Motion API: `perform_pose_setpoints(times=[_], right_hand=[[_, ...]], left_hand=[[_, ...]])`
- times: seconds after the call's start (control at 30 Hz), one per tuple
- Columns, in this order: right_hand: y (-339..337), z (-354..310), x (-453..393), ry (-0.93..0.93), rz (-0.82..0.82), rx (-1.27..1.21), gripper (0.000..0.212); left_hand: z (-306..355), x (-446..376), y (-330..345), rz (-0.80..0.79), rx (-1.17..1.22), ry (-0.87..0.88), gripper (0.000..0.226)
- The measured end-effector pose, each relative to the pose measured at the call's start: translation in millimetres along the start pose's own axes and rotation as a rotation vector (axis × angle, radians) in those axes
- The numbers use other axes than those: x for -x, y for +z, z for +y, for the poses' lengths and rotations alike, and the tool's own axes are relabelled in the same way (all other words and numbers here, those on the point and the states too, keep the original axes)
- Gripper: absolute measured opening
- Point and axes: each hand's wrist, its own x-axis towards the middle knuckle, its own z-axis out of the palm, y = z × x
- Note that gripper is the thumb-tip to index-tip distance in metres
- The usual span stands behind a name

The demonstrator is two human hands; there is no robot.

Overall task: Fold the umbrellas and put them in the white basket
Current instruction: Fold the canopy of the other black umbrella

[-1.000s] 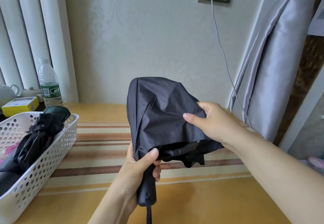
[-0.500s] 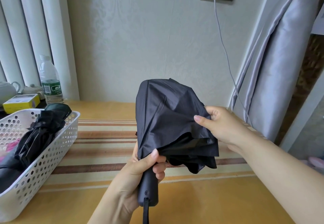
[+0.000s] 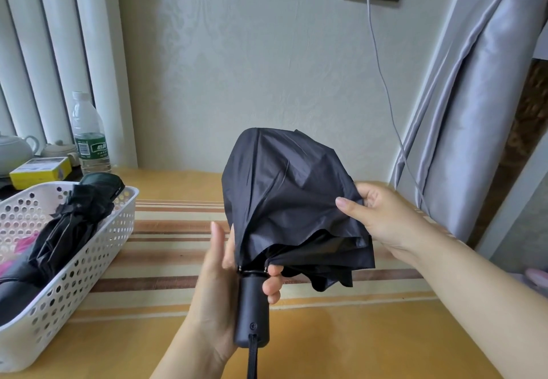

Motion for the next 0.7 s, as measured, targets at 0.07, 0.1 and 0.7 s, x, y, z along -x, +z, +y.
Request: perform_pose_setpoints(times=[0.07,0.1,0.7], right_hand=[[0,0,1,-0.005,0.0,0.003,0.014],[0,0,1,-0.009,-0.002,0.004,0.015],[-35,-31,3,0.129,-0.135,0.124,0.042]], left_hand=[[-4,-4,0,0.045,-0.126,0.041,0.077],[-5,-5,0,0.061,-0.176,0.067,0.078],[-10,-5,-3,0.096,-0.484,0.229,0.074]])
